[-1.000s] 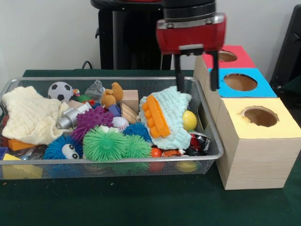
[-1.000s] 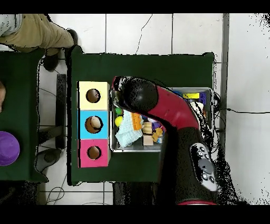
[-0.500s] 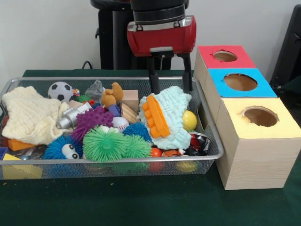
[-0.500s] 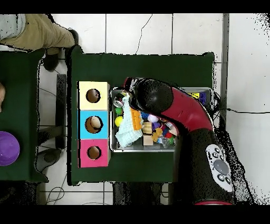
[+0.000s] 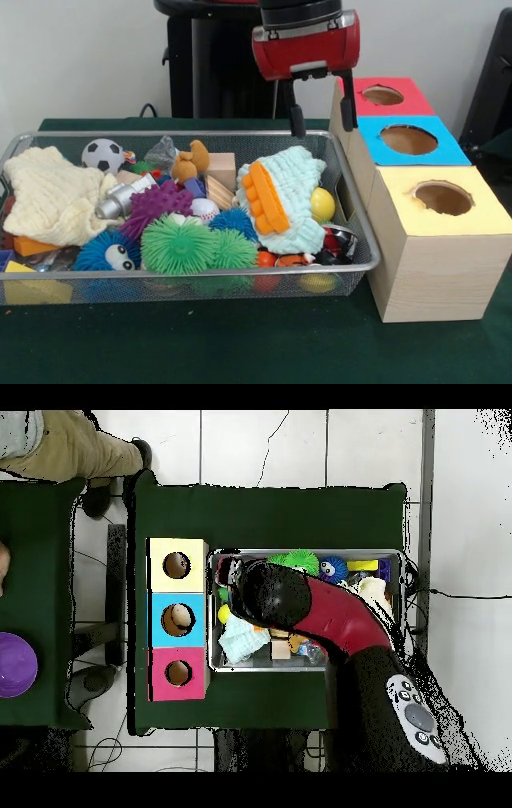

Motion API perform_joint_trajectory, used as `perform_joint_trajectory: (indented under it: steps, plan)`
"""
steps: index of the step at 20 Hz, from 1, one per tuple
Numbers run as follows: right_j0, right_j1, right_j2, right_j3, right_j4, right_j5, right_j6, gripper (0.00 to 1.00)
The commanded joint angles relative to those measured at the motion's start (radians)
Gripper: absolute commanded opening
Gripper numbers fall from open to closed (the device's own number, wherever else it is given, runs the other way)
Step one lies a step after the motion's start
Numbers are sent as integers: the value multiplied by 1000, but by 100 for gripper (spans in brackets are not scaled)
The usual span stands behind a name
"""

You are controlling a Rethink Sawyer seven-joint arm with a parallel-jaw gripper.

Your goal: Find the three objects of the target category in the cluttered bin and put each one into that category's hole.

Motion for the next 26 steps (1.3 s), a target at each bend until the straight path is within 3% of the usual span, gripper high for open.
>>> perform_joint_trajectory:
  steps: [1, 6, 12, 17, 21, 26]
  plan:
    - [-92, -64, 159, 265, -71, -35, -76, 100]
    - [-183, -85, 251, 348, -85, -55, -72, 100]
    - [-245, -94, 307, 363, -105, -9, -72, 100]
    - [-244, -69, 295, 324, -137, 1, -49, 100]
    - [-269, -54, 312, 299, -113, 69, -39, 100]
    - [-287, 28, 286, 203, -188, 89, -99, 100]
